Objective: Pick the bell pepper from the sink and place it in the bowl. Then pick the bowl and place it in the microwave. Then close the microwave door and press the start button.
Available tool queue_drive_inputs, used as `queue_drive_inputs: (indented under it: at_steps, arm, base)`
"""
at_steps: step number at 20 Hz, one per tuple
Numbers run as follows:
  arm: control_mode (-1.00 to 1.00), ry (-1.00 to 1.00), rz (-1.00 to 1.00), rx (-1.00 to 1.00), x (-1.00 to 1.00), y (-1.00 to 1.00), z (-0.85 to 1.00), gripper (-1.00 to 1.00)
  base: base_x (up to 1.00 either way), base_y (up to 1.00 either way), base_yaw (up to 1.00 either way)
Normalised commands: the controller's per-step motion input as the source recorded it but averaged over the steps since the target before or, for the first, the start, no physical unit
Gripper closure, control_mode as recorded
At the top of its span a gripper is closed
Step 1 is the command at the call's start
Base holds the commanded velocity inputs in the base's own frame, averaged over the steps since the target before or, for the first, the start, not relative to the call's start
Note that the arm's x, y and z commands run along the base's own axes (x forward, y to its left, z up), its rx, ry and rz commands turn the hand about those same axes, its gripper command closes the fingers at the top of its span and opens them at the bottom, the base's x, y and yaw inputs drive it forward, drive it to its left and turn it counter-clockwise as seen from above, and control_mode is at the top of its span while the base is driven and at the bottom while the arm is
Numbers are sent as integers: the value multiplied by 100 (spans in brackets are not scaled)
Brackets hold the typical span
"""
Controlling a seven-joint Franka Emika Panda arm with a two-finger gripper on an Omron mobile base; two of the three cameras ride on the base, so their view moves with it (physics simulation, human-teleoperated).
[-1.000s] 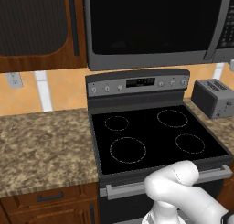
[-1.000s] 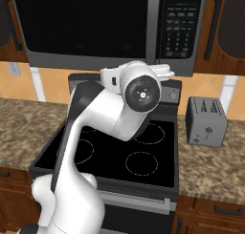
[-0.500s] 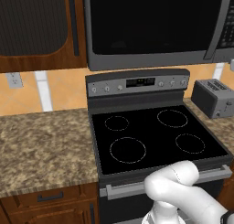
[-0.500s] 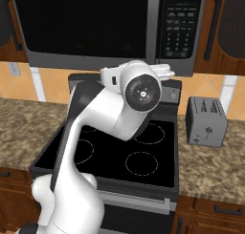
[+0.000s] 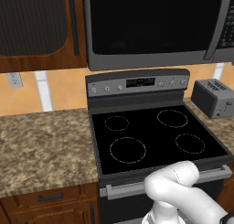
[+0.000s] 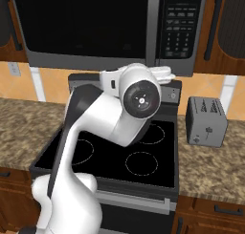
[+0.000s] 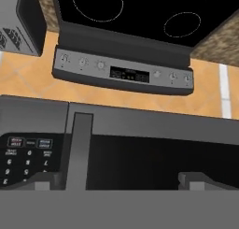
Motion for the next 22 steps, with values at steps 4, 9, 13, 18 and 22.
queue_drive_inputs:
  at_steps: [4, 9, 13, 18, 22]
  arm:
    - [-100, -23, 1, -12, -7, -6, 0, -100]
    - [-100, -31, 9, -24, -2, -33, -15, -100]
    - [-100, -11, 9, -65, 0, -24, -41, -100]
    - [-100, -1, 1, -86, -30, -60, 2, -100]
    - [-100, 0, -10, -26, -38, -57, 9, -100]
  base:
    - [0, 0, 0]
    - [0, 0, 0]
    - [0, 0, 0]
    - [0, 0, 0]
    - [0, 0, 0]
